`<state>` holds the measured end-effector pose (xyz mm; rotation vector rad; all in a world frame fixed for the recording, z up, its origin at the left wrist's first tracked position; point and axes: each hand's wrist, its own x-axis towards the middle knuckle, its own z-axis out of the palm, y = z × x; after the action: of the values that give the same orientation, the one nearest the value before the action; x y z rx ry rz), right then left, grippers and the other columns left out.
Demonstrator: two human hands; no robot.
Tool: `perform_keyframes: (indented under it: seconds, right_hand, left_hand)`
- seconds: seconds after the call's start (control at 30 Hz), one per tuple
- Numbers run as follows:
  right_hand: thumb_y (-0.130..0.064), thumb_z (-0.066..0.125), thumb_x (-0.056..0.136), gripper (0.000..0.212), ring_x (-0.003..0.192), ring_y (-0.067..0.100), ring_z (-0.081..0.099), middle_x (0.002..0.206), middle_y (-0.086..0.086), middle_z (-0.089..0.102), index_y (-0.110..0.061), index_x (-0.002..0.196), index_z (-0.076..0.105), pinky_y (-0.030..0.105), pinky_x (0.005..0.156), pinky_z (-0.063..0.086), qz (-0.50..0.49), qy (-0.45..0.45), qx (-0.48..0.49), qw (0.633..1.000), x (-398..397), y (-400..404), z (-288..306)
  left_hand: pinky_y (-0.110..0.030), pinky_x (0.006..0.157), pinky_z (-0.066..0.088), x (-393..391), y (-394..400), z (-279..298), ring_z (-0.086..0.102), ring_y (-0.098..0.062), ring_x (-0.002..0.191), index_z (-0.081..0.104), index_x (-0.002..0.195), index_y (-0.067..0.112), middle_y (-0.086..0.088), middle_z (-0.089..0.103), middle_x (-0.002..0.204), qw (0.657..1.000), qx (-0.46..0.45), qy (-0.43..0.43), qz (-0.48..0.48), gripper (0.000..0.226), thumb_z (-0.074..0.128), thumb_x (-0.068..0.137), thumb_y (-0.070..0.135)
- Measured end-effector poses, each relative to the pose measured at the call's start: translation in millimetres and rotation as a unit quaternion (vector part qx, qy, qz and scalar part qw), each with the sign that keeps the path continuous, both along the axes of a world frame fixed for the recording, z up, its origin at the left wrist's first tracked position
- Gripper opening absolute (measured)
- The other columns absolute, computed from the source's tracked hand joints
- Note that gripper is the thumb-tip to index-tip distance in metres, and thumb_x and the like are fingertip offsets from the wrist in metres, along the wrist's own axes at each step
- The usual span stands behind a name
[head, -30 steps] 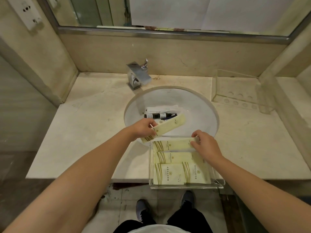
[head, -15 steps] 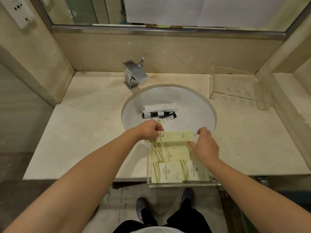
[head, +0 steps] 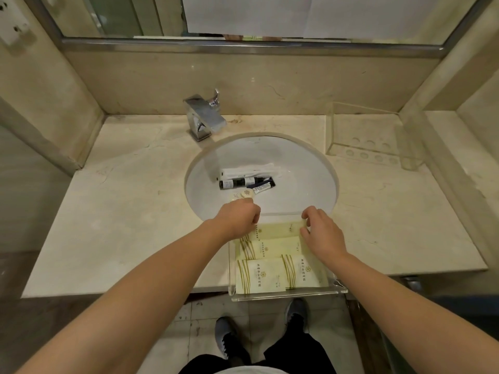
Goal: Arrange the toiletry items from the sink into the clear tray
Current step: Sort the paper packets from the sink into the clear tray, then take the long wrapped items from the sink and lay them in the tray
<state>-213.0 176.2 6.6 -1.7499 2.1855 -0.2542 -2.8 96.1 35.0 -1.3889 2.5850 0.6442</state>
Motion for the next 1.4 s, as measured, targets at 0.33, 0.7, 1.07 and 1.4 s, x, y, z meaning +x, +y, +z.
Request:
perform_keyframes:
  seconds: [0.33, 0.7, 1.07, 1.4]
  right_hand:
    - [-0.036, 0.059, 0.087, 0.027, 0.084, 0.024, 0.056, 0.095, -0.001, 0.058, -0.017, 0.101, 0.047, 0.038, 0.068, 0.05, -0.033, 0.001, 0.021, 0.999, 6, 1, 0]
    - [-0.049, 0.063, 0.083, 0.037, 0.079, 0.019, 0.054, 0.095, -0.004, 0.05, -0.019, 0.098, 0.046, 0.034, 0.065, 0.047, -0.028, 0.005, 0.013, 1.0, 7, 3, 0]
    - [-0.03, 0.051, 0.093, 0.017, 0.07, 0.019, 0.054, 0.084, -0.001, 0.06, -0.015, 0.088, 0.055, 0.029, 0.057, 0.04, -0.022, 0.058, -0.056, 0.996, 4, -23, 7]
    - [-0.024, 0.047, 0.091, 0.017, 0.066, 0.022, 0.057, 0.073, 0.0, 0.062, -0.014, 0.083, 0.057, 0.033, 0.056, 0.047, -0.009, 0.021, -0.026, 0.999, -3, -71, 7]
  left_hand:
    - [-0.039, 0.077, 0.052, 22, -4, -12, 0.053, -0.024, 0.097, 0.046, 0.114, 0.014, -0.006, 0.05, 0.112, 0.995, -0.033, -0.045, 0.086, 0.052, 0.071, 0.079, 0.043]
    - [-0.036, 0.077, 0.053, 32, -9, -20, 0.056, -0.02, 0.091, 0.043, 0.117, 0.02, -0.002, 0.051, 0.116, 0.993, 0.052, -0.05, 0.091, 0.073, 0.077, 0.065, 0.058]
    - [-0.034, 0.077, 0.047, 31, -21, -12, 0.055, -0.02, 0.088, 0.047, 0.1, 0.019, 0.0, 0.051, 0.102, 0.985, 0.063, -0.001, 0.158, 0.043, 0.044, 0.089, 0.06]
    - [-0.036, 0.079, 0.049, 31, -48, -23, 0.056, -0.022, 0.088, 0.053, 0.095, 0.015, -0.002, 0.055, 0.096, 0.974, 0.081, -0.011, 0.213, 0.027, 0.051, 0.091, 0.042]
